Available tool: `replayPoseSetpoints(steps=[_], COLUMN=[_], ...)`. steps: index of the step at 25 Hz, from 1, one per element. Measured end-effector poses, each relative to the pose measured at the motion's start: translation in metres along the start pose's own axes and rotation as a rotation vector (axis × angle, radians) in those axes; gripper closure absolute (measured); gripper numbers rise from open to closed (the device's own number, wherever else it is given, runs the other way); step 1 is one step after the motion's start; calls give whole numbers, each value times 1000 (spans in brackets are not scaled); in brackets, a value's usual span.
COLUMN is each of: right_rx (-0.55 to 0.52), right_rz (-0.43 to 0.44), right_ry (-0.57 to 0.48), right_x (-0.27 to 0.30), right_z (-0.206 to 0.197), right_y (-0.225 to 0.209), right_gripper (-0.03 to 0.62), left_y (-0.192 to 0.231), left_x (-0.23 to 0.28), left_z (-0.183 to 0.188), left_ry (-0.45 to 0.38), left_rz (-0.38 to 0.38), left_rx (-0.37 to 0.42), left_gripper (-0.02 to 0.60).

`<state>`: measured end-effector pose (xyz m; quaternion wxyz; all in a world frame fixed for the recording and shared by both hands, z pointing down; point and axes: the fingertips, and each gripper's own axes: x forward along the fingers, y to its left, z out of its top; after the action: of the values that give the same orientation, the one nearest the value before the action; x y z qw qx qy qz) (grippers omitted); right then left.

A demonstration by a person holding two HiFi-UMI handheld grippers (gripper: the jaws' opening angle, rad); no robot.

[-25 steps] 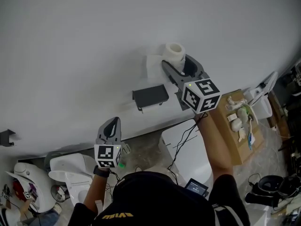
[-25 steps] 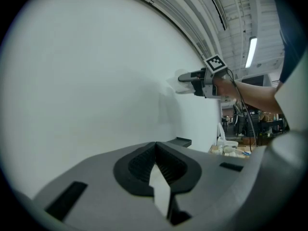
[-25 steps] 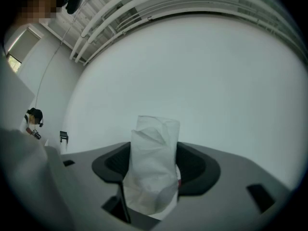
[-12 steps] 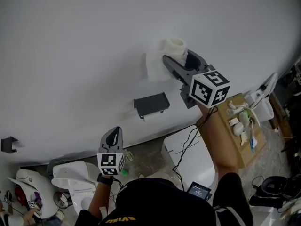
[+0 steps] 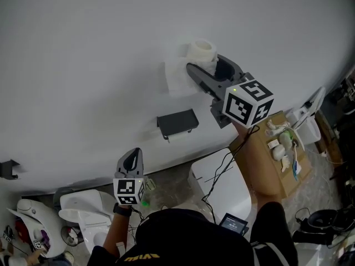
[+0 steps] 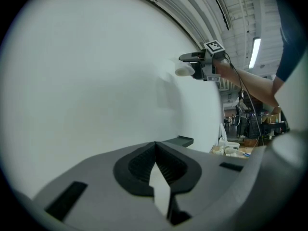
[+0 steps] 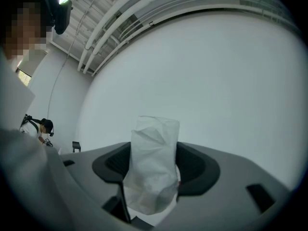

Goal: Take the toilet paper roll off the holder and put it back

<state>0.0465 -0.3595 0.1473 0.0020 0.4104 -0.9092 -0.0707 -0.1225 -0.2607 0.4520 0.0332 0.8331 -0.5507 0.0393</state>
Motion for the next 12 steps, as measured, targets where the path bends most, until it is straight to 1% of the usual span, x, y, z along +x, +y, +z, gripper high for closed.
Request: replayPoseSetpoints(steps=[6, 12], right_rx=[-8, 2], right_rz=[-6, -14], right_ry=[-3, -3], right_x=[-4, -1], right_z=[3, -3], right_y=[2, -3], right_gripper=[316, 317], left_y=[-5, -1], left_x=[-2, -4], left_z=[0, -5], left_ry=[-5, 2], left_rz=[-9, 5], left_rx=[-4, -10], left_gripper=[571, 571])
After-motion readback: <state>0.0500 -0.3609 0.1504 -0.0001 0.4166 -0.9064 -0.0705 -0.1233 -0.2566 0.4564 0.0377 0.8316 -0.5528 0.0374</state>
